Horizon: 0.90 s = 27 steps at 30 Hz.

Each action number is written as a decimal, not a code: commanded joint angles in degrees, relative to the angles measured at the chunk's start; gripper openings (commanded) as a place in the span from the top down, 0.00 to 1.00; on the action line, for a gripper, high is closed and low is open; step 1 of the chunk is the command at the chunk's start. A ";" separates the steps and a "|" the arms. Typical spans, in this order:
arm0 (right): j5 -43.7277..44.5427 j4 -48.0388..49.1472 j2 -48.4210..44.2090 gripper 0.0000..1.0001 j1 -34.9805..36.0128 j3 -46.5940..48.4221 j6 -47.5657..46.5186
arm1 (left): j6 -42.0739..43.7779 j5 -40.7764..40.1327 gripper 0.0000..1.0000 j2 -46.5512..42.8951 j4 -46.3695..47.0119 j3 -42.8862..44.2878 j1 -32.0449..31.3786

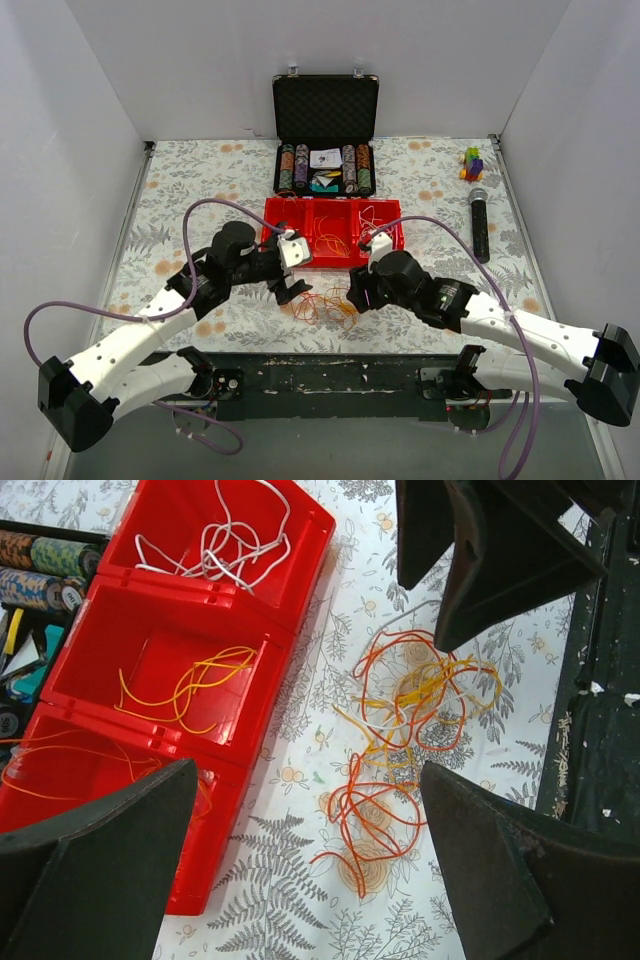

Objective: Untangle the cables

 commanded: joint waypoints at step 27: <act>-13.36 -1.10 -11.10 0.99 -0.08 11.95 3.36 | -3.80 7.51 0.02 4.94 32.80 -18.24 0.15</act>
